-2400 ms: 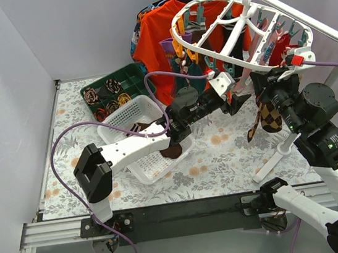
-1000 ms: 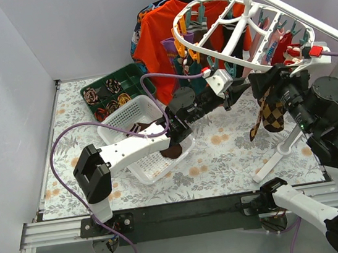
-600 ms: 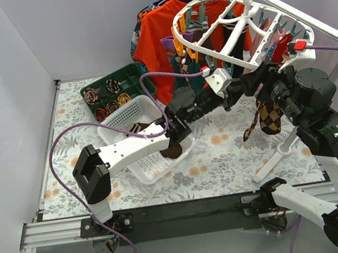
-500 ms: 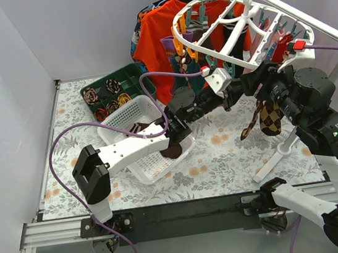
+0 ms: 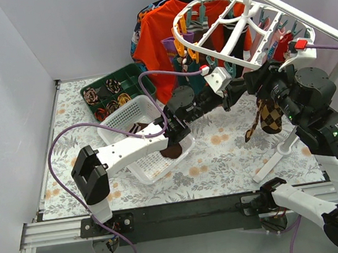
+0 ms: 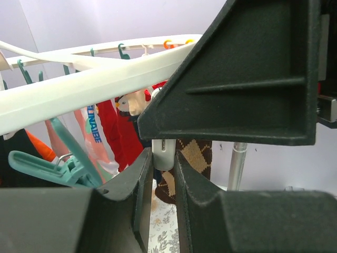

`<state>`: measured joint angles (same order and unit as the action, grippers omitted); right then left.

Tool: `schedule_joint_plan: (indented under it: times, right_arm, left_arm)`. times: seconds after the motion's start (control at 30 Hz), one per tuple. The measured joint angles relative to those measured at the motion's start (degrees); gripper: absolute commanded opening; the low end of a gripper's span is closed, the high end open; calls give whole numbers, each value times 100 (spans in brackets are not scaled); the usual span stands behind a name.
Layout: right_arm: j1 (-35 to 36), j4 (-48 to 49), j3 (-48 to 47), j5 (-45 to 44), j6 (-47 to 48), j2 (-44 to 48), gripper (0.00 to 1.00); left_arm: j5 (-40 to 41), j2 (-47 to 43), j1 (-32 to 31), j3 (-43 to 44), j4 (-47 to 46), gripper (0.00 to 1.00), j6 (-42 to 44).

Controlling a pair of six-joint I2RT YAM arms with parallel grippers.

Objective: Clip the socks to the hanger
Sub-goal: Open the clamp at the hanger, then pick up the sock from the bin.

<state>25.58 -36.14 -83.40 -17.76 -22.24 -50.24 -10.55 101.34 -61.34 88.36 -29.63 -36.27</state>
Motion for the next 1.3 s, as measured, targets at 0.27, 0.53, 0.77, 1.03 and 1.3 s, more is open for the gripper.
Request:
schedule_joint_plan:
  times: [0.27, 0.53, 0.77, 1.03, 1.3]
  right_arm:
    - [0, 61, 0, -61, 26, 2, 36]
    - [0, 190, 168, -146, 146, 116, 11]
    - [0, 476, 452, -162, 188, 247, 1]
    - [0, 715, 737, -208, 221, 391, 1]
    - [0, 922, 966, -249, 210, 494, 1]
  left_arm:
    - [76, 2, -55, 199, 321, 0, 149]
    - [208, 2, -114, 240, 463, 20, 267]
    - [319, -9, -166, 114, 457, 48, 251]
    - [984, -684, -188, -1244, 455, 58, -177]
    - [2389, -2017, -20, -2623, 1399, 61, -1499]
